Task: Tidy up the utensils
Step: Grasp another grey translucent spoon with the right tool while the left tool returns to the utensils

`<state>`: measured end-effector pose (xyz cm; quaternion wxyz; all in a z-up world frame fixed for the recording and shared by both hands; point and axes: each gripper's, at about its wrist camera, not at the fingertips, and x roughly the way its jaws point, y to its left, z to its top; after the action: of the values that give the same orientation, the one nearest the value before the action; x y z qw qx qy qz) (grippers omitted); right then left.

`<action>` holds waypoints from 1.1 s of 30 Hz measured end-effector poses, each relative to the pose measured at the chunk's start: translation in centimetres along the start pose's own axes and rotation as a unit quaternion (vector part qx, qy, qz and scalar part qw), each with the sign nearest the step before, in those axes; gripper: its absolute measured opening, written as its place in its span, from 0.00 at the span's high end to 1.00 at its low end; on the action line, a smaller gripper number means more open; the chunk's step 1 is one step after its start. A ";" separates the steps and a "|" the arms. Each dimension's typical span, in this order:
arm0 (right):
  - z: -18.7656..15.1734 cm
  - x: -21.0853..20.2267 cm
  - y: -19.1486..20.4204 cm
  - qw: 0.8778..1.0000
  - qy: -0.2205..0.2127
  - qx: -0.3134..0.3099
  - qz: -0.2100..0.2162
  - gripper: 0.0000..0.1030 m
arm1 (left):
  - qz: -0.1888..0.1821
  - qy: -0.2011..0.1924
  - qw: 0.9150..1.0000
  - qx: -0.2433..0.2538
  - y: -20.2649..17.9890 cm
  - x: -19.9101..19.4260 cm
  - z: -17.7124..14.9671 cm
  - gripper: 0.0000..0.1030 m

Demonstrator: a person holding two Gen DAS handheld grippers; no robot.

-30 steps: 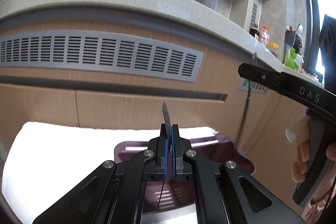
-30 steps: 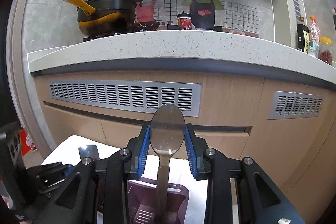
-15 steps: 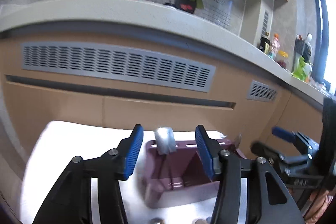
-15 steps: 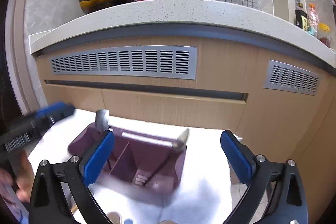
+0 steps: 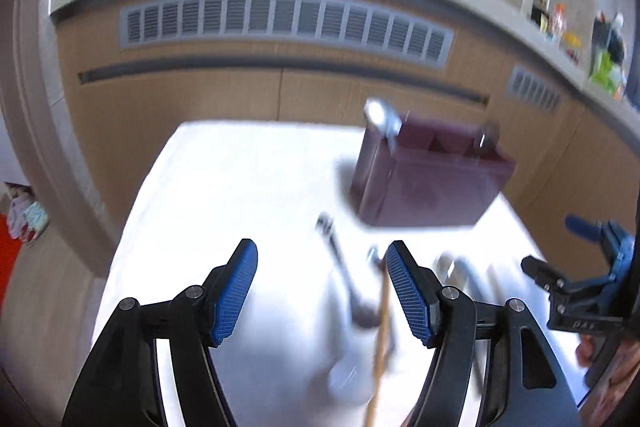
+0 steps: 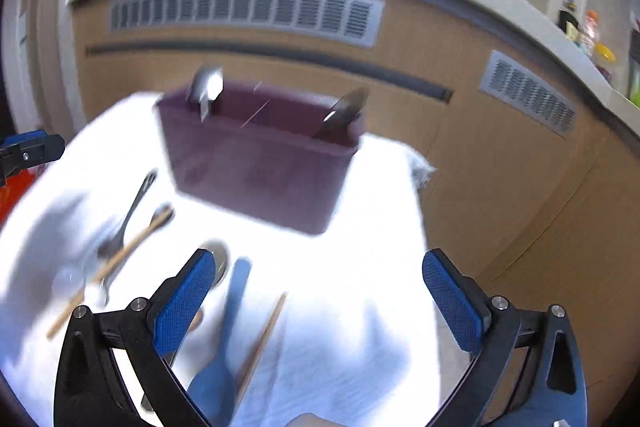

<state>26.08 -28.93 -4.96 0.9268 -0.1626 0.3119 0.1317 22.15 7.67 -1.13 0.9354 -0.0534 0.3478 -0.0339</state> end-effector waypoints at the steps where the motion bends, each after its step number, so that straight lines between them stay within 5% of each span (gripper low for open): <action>1: -0.2 0.4 0.8 1.000 0.016 -0.007 0.014 0.00 | 0.006 0.008 1.000 0.003 0.2 -0.1 -0.8 0.33; 7: 0.0 2.0 3.6 0.995 0.047 0.008 0.083 0.08 | 0.012 0.032 0.999 -0.022 2.2 -1.0 -4.1 0.30; 9: 0.3 3.3 4.1 0.992 0.064 0.026 0.107 0.41 | 0.011 0.034 0.999 -0.033 2.7 -1.2 -4.6 0.30; 11: 0.4 4.7 4.4 0.989 0.089 0.044 0.112 0.51 | 0.014 0.037 0.998 -0.043 3.3 -1.4 -4.9 0.30; 17: 0.4 6.8 4.3 0.989 0.098 0.068 0.082 0.51 | 0.014 0.041 0.997 -0.062 4.4 -1.5 -5.3 0.30; 22: 0.3 6.6 5.7 0.994 0.100 0.007 0.048 0.70 | 0.006 0.055 0.997 -0.057 3.7 -0.6 -5.4 0.30; 31: 0.4 1.7 1.7 0.992 0.065 0.065 0.082 0.70 | -0.057 0.063 0.996 -0.017 0.4 -0.5 -5.8 0.30; 33: 0.3 0.5 0.9 0.992 0.057 0.072 0.085 0.70 | -0.070 0.055 0.996 0.000 -0.5 -0.8 -6.3 0.44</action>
<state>26.25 -27.90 -5.23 0.9022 -0.0755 0.3853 0.1783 17.44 6.77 -5.30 0.9102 -0.0759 0.3943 -0.1019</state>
